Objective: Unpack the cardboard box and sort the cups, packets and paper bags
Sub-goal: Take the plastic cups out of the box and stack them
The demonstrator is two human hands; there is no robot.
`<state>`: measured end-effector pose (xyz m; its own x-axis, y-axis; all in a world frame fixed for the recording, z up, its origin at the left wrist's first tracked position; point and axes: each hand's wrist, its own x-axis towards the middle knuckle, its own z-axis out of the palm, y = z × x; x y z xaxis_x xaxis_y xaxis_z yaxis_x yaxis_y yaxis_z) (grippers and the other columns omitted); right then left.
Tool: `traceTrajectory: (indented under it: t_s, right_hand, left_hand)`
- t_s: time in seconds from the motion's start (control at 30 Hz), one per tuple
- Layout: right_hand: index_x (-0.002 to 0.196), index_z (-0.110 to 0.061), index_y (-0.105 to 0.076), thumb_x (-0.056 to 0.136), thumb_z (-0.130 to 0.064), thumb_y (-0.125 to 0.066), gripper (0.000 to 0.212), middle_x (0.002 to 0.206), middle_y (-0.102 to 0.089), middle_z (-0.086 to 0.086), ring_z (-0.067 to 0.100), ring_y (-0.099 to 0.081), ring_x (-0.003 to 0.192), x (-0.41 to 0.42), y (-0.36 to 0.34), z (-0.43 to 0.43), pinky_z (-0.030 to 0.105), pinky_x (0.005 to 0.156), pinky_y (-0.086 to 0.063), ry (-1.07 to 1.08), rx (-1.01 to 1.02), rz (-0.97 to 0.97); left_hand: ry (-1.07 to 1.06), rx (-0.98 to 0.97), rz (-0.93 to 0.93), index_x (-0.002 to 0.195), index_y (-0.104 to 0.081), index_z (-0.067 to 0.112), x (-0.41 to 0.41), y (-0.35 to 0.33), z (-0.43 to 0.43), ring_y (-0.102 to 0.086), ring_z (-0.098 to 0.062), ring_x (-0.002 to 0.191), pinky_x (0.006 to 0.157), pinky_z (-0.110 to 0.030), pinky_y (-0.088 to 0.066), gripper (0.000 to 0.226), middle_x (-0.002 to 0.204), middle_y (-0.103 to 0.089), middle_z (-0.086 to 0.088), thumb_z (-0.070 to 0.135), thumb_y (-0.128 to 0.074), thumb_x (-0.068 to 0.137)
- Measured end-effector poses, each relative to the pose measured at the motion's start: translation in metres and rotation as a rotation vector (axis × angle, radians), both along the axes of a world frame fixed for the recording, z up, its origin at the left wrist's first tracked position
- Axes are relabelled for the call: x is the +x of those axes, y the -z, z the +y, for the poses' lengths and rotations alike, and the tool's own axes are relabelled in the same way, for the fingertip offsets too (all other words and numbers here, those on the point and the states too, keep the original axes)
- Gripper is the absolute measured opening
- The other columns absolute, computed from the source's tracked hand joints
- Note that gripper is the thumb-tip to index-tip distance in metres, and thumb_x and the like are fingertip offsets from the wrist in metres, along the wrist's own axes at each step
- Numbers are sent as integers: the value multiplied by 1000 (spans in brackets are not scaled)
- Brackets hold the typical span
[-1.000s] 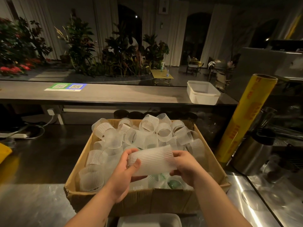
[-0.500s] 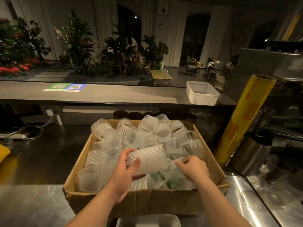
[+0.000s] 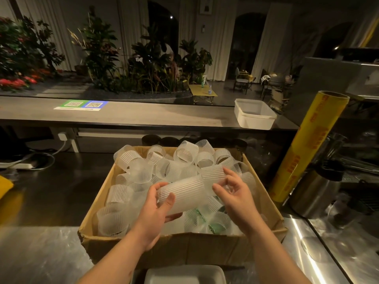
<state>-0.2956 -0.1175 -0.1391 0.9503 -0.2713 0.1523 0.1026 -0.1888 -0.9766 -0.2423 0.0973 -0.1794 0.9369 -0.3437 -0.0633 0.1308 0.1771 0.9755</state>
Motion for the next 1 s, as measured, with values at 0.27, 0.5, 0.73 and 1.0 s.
traceTrajectory:
  t_s: [0.27,0.5,0.73,1.0]
  right_hand:
    - [89,-4,-68,97,-19,-65,17,147,-46,-26,2,-42,137,1,15,-4,24,110,-42,-168,-44,91]
    - [119,-24,-66,101,-46,-52,32,127,-67,-6,13,-62,120,4,19,-10,33,103,-51,-110,39,115]
    - [97,-23,-72,87,-53,-73,31,90,-73,-4,11,-69,82,9,42,0,31,79,-59,-134,-791,745]
    - [83,-16,-72,93,-26,-65,15,78,-69,0,19,-66,75,2,30,-12,42,73,-61,109,-521,498]
  left_hand:
    - [-13,21,-11,129,-47,36,0,2,-1,-61,-31,116,84,-40,-62,45,134,-48,-4,40,-63,87]
    - [-7,10,1,131,-47,35,-1,1,0,-62,-32,116,86,-42,-62,46,134,-48,-4,39,-63,88]
    - [-25,-18,0,132,-45,32,-2,-1,0,-66,-34,112,81,-39,-63,50,132,-50,-4,39,-62,86]
    - [-21,-20,5,127,-47,35,-4,-2,1,-68,-34,110,81,-38,-62,44,132,-50,-6,39,-62,86]
